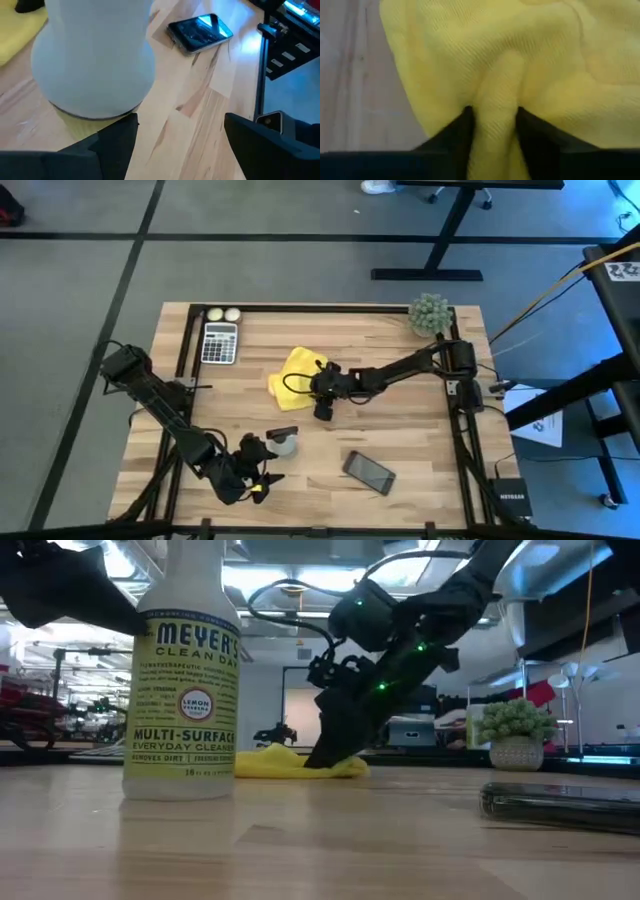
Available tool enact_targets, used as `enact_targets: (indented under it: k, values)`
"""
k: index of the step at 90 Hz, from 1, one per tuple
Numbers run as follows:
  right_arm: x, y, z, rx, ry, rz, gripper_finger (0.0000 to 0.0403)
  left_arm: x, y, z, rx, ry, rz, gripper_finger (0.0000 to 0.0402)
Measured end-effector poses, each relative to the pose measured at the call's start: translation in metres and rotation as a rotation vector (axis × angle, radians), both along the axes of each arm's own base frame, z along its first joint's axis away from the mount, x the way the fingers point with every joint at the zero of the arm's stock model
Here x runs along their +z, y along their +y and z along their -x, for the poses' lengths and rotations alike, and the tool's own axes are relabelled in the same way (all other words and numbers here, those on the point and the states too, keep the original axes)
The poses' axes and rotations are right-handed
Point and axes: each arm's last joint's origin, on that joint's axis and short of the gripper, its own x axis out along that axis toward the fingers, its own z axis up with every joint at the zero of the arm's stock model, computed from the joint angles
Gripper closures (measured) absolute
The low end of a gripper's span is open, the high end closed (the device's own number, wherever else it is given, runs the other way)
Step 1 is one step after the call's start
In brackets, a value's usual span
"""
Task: Apply microfiber cloth
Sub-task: Wipe the front screen of the black cellphone using a yellow microfiber cloth
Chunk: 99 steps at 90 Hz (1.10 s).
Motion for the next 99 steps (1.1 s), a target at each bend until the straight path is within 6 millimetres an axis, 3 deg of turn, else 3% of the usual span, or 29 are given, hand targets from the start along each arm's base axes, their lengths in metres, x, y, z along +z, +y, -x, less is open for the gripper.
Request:
enact_targets:
  k: [6, 16, 33, 47, 60, 69, 79, 99]
  values:
    - [0.004, 0.0, 0.002, 0.01, 0.013, 0.009, 0.0388, 0.0, 0.0, -0.001, 0.003, -0.005, 0.009, 0.0121]
    - [0.02, 0.002, 0.014, 0.019, 0.083, 0.009, 0.0387, 0.001, -0.001, -0.002, -0.012, -0.007, 0.027, 0.0121]
    - [0.065, 0.028, 0.054, 0.069, 0.186, 0.046, 0.0398, 0.004, -0.008, -0.004, -0.077, -0.033, 0.067, 0.0121]
    - [0.099, 0.057, 0.108, 0.032, 0.187, 0.057, 0.04, -0.005, -0.021, -0.01, -0.114, -0.081, 0.094, 0.0121]
    - [0.127, 0.091, 0.157, 0.021, 0.062, -0.037, 0.0401, -0.033, -0.028, -0.02, -0.094, -0.047, 0.129, 0.0122]
    - [0.136, 0.115, 0.188, 0.058, 0.005, -0.108, 0.0402, -0.056, -0.033, -0.034, -0.123, -0.035, 0.199, 0.0122]
    - [0.146, 0.14, 0.212, 0.134, -0.062, -0.17, 0.0402, -0.072, -0.038, -0.064, -0.183, -0.08, 0.245, 0.0139]
    - [0.144, 0.173, 0.235, 0.194, -0.115, -0.171, 0.0402, -0.078, -0.03, -0.13, -0.222, -0.09, 0.142, 0.0231]
